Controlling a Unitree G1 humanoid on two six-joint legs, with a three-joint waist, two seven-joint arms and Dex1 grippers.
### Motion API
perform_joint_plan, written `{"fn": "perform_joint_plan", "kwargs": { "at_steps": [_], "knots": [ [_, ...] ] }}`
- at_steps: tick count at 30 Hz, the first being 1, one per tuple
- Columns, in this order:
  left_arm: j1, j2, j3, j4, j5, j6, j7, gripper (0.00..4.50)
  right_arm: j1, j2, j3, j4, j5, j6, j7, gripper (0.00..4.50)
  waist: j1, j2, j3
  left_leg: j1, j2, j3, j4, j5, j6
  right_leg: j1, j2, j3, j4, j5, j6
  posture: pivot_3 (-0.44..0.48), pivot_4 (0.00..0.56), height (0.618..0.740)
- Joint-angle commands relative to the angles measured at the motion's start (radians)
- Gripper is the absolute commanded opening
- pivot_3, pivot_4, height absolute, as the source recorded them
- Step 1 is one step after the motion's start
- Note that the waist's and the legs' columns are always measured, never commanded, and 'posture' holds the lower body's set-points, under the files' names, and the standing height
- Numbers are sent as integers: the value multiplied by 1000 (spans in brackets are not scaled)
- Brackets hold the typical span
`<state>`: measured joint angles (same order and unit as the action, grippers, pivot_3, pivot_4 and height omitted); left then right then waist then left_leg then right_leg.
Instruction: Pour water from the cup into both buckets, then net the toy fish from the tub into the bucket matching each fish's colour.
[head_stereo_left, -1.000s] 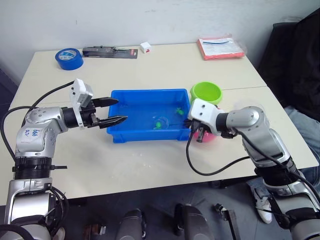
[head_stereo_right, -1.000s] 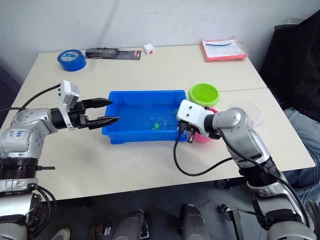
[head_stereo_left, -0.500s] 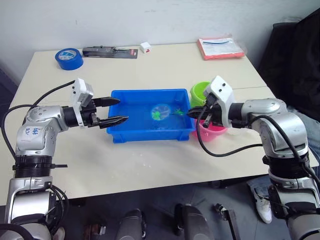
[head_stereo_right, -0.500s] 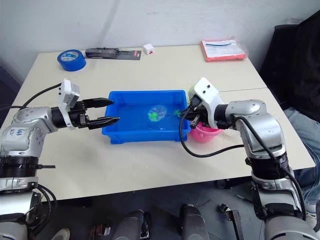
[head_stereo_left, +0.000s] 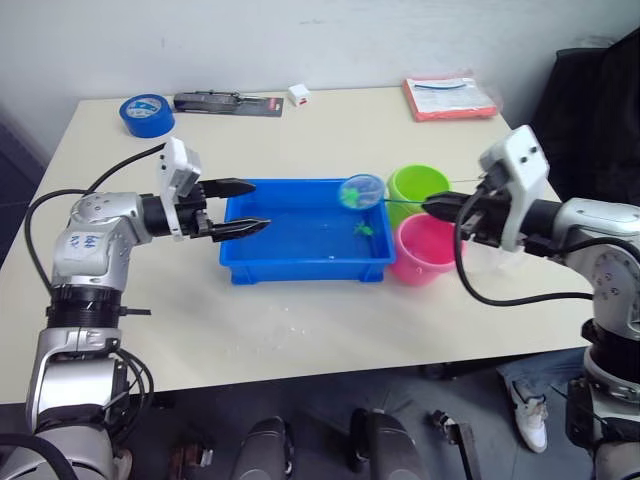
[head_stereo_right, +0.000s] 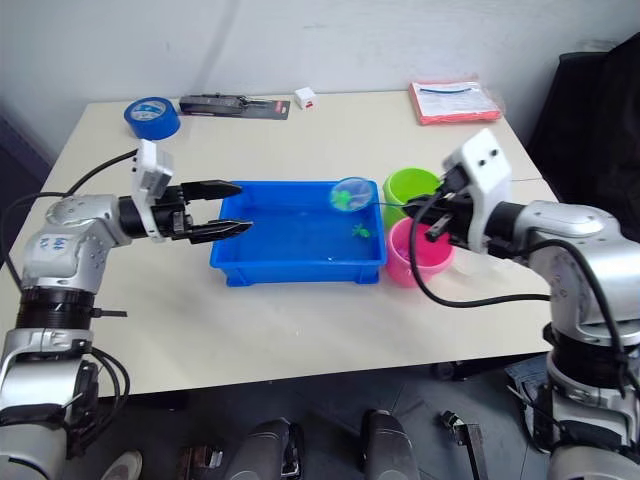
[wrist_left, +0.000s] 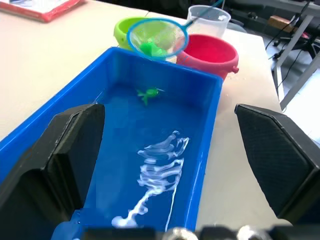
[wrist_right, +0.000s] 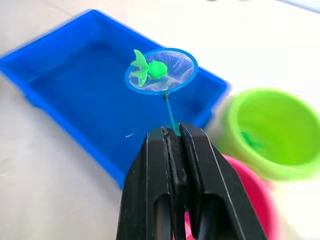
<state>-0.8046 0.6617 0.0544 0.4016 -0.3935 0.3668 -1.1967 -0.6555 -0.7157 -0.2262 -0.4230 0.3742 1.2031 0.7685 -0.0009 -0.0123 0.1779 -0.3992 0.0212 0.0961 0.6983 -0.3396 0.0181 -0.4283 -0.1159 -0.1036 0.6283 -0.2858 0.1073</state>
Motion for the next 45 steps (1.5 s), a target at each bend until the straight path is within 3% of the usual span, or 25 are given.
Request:
{"fn": "perform_joint_plan", "kwargs": {
  "at_steps": [1, 9, 16, 30, 37, 45],
  "knots": [
    [-47, -18, -3, 38, 17, -60, -15, 4482, -1, -37, -49, 10, -8, -42, -51, 782, 0, 0, 0, 0, 0, 0, 0, 0, 0, 0, 0, 0, 0, 0, 0, 0, 150, 737],
    [-94, -53, -12, 114, 40, -117, -30, 4482, 8, -83, -1, 119, -93, -180, -166, 782, -2, 0, 0, 0, 0, 0, 0, 0, 0, 0, 0, 0, 0, 0, 0, 0, 150, 737],
    [-86, -45, -7, 112, 44, -114, -35, 4482, 58, -160, 132, 157, -226, -369, -186, 782, -2, 0, 0, 0, 0, 0, 0, 0, 0, 0, 0, 0, 0, 0, 0, 0, 150, 737],
    [-75, -43, -6, 105, 45, -109, -29, 4482, 150, -374, 401, 139, -730, -920, -226, 782, -1, 0, 0, 0, 0, 0, 0, 0, 0, 0, 0, 0, -1, 0, 0, 0, 150, 737],
    [-67, -46, -5, 95, 43, -105, -23, 4482, 174, -414, 433, 166, -934, -1112, -240, 782, -1, 0, 0, 0, 0, 0, 0, 0, 0, 0, 0, 0, -1, 0, 0, 0, 150, 737],
    [-48, -41, 0, 71, 36, -93, -15, 4482, 177, -395, 427, 219, -1101, -1200, -267, 782, -1, 0, 0, -1, 1, 0, 0, 0, 0, 0, 0, 0, -1, 0, 0, 0, 150, 737]
  ]
}}
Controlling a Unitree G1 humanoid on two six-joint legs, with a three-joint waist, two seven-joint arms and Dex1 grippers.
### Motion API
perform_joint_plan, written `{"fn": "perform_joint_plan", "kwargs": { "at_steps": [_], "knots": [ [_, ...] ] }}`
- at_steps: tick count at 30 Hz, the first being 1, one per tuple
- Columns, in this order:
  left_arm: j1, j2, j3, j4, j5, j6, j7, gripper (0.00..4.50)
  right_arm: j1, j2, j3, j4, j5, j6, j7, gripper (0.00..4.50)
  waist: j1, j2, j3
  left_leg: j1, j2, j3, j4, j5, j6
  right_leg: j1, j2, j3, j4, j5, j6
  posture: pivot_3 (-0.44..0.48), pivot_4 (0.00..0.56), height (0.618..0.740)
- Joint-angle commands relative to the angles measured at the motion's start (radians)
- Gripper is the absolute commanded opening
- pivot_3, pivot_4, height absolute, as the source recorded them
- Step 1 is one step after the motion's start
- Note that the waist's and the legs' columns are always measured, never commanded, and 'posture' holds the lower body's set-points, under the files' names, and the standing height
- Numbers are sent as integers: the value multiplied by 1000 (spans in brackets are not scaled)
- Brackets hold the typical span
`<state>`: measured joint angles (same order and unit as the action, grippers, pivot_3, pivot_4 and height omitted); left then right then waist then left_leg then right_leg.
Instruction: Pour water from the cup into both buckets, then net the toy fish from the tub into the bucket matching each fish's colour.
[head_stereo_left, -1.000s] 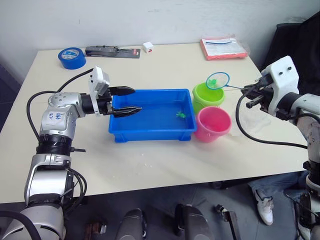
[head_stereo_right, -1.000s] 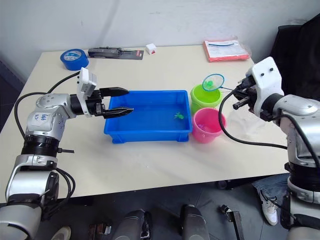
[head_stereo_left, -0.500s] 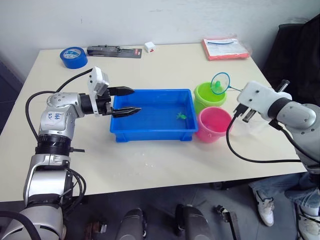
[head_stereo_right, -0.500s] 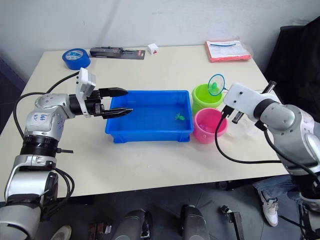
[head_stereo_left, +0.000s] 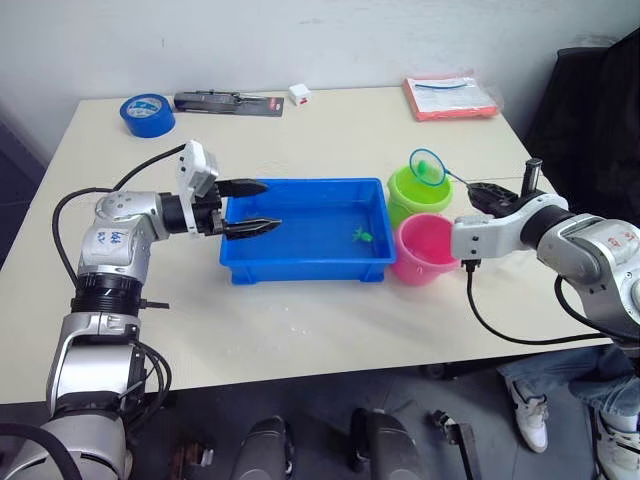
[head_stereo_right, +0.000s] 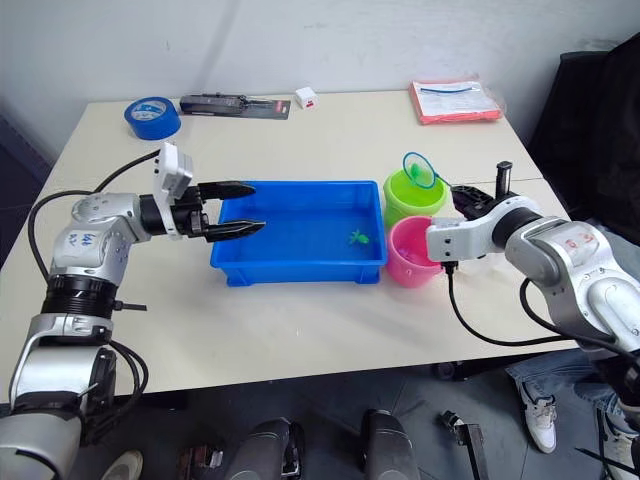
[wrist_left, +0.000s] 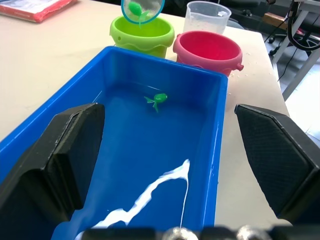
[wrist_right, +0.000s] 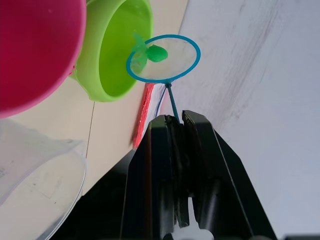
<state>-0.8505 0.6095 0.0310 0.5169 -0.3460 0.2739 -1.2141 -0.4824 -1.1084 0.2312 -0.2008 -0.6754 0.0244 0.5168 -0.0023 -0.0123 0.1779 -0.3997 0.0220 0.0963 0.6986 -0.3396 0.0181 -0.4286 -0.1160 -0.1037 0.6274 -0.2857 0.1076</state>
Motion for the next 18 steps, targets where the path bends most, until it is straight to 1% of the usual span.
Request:
{"fn": "perform_joint_plan", "kwargs": {
  "at_steps": [1, 6, 11, 14, 18],
  "knots": [
    [0, 12, 24, -47, -11, 1, 3, 4482, 5, 0, -32, 0, -64, -26, -16, 782, 0, 0, 0, 0, 0, 0, 0, 0, 0, 0, 0, 0, 0, 0, 0, 0, 150, 737],
    [2, 11, 26, -53, -12, 6, 6, 4482, 9, 9, -40, 17, -106, -53, -23, 782, 0, 0, 0, 0, 0, 0, 0, 0, 0, 0, 0, 0, 0, 0, 0, 0, 150, 737],
    [7, 12, 28, -60, -13, 11, 6, 4482, 18, 30, -73, 5, -94, -45, -13, 782, 0, 0, 0, 0, 0, 0, 0, 0, 0, 0, 0, 0, 0, 0, 0, 0, 150, 737],
    [11, 16, 32, -66, -16, 16, 4, 4482, 5, 39, -116, -39, -52, -26, 26, 782, 0, 0, 0, 0, 0, 0, 0, 0, 0, 0, 0, 0, 0, 0, 0, 0, 150, 737],
    [11, 30, 39, -57, -14, 14, -1, 4482, -62, 46, -208, -120, 75, 27, 141, 782, -1, 0, 0, 0, 0, 0, 0, 0, 0, 0, 0, 0, 0, 0, 0, 0, 150, 737]
  ]
}}
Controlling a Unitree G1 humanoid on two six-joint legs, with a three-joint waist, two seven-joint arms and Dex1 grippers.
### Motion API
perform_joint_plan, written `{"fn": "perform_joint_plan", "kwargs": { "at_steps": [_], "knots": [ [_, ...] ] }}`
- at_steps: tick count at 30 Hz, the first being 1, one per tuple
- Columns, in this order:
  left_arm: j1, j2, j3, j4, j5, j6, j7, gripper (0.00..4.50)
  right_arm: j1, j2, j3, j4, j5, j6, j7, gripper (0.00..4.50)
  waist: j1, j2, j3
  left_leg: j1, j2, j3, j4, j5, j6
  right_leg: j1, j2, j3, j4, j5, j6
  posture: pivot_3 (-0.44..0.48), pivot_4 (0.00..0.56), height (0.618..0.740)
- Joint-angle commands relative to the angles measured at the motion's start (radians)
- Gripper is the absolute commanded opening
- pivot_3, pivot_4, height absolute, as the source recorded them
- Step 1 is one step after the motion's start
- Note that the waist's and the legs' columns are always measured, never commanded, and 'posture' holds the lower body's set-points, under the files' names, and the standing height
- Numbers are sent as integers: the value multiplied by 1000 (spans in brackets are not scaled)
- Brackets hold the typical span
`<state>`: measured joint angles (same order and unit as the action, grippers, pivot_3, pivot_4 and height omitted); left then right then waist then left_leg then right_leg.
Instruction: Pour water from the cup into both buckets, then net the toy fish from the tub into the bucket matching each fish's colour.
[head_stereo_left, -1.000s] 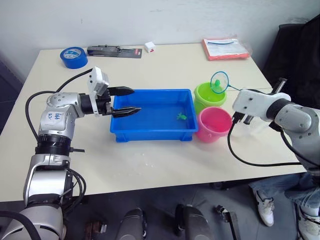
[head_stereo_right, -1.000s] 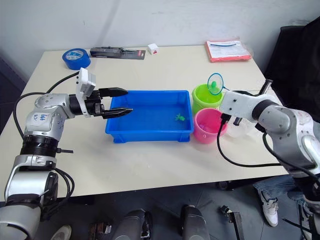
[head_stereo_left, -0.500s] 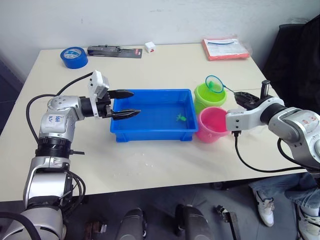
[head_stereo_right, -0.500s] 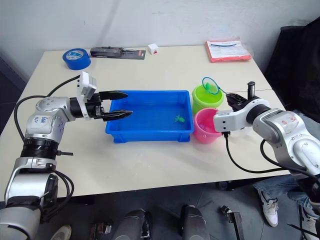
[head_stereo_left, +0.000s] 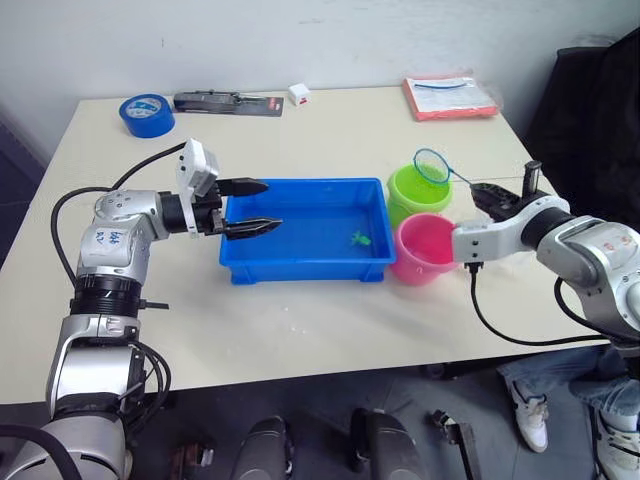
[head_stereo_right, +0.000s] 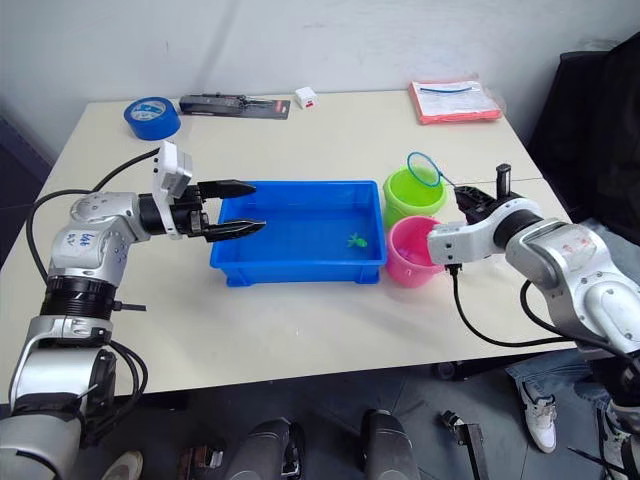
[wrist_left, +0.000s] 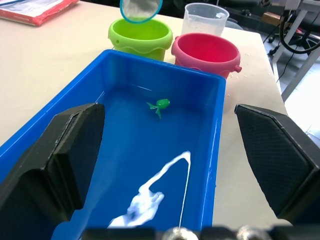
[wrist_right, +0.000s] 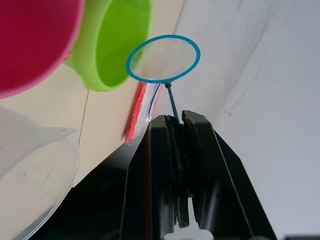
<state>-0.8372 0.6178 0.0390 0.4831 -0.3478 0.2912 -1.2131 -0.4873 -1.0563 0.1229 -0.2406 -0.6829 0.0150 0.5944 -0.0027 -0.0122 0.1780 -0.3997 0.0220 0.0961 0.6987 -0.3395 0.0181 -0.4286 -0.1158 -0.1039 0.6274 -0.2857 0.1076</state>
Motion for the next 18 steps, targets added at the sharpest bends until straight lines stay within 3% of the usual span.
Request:
{"fn": "perform_joint_plan", "kwargs": {
  "at_steps": [1, 10, 18],
  "knots": [
    [-2, 23, 31, -23, -12, -4, -2, 4482, -67, 4, -107, -95, 113, 46, 85, 782, -1, 0, 0, 0, 0, 0, 0, 0, 0, 0, 0, 0, 0, 0, 0, 0, 150, 737],
    [26, 38, 30, -55, -27, 28, -14, 4482, -70, 88, -85, -201, 328, 157, 292, 782, 0, 0, 0, 0, 0, 0, 0, 0, 0, 1, 0, 0, 0, 0, 0, 0, 150, 737],
    [79, 74, 19, -114, -21, 57, -34, 4482, -112, 77, 53, -124, 271, -41, 324, 782, 0, 0, 0, 0, 0, 0, 0, 0, 0, 1, 0, 0, 0, 0, 0, 0, 150, 737]
  ]
}}
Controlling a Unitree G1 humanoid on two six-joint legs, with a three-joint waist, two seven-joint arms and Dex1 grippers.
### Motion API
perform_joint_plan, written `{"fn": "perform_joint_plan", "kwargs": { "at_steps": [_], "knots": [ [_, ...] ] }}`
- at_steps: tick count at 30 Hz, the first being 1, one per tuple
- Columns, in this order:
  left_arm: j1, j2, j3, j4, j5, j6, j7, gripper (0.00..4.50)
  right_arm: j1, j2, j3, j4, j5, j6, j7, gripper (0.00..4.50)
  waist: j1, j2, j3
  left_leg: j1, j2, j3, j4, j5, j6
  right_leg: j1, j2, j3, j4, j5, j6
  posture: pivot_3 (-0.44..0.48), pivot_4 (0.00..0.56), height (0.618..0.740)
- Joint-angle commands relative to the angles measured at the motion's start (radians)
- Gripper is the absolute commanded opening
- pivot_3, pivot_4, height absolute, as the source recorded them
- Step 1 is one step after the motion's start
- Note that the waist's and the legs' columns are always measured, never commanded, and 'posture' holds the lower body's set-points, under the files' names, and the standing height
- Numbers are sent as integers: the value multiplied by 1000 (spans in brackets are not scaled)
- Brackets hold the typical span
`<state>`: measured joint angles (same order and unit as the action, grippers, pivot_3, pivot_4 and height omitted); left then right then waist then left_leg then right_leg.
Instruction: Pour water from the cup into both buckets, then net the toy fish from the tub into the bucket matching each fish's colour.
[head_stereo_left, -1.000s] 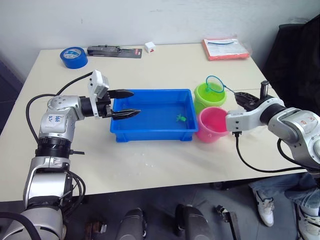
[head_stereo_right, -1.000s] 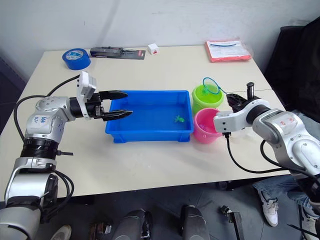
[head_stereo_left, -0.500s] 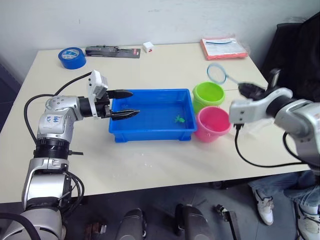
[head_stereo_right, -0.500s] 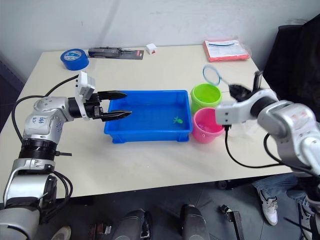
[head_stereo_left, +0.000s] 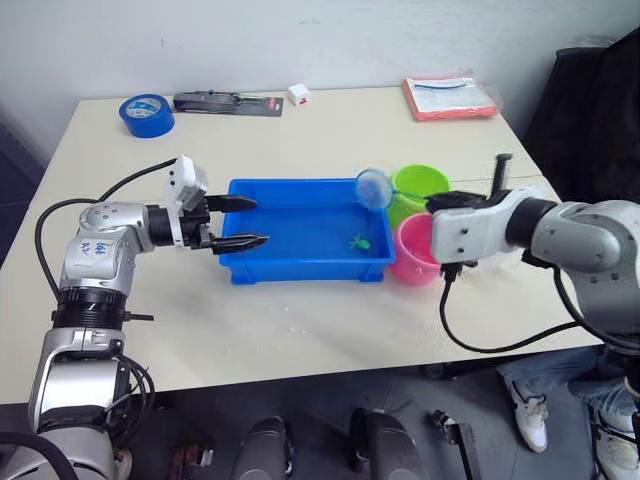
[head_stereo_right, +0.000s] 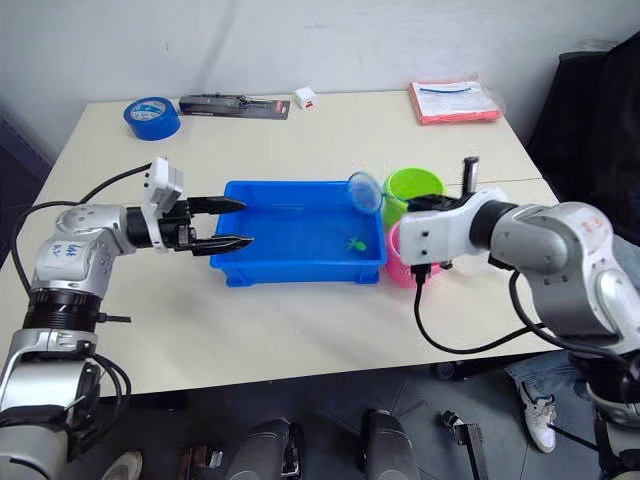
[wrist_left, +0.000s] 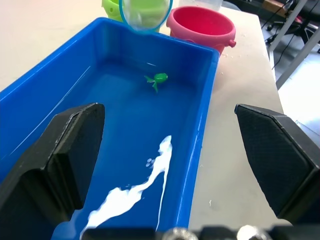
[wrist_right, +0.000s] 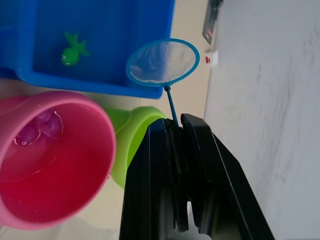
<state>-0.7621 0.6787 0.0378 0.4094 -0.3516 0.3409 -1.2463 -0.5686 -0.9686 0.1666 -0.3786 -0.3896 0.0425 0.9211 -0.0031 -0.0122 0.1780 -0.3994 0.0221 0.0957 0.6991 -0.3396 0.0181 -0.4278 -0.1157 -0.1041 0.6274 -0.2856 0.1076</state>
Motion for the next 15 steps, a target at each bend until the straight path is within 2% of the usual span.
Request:
{"fn": "perform_joint_plan", "kwargs": {
  "at_steps": [1, 6, 15],
  "knots": [
    [6, 13, 24, -47, -19, 11, 4, 4482, -35, -9, 27, 27, -37, -100, -5, 782, 0, 0, 0, 0, 0, 0, 0, 0, 0, 0, 0, 0, 0, 0, 0, 0, 150, 737],
    [22, 9, 37, -73, -29, 24, 22, 4482, -61, 25, 106, 100, -150, -190, -44, 782, -1, 0, 0, 0, 0, 0, 0, 0, 0, 0, 0, 0, 0, 0, 0, 0, 150, 737],
    [44, 6, 54, -113, -45, 47, 47, 4482, -77, 73, 155, 209, -284, -270, -95, 782, -1, 0, 0, 0, 1, 0, 0, 0, 0, 0, 0, 0, 0, 0, 0, 0, 150, 737]
  ]
}}
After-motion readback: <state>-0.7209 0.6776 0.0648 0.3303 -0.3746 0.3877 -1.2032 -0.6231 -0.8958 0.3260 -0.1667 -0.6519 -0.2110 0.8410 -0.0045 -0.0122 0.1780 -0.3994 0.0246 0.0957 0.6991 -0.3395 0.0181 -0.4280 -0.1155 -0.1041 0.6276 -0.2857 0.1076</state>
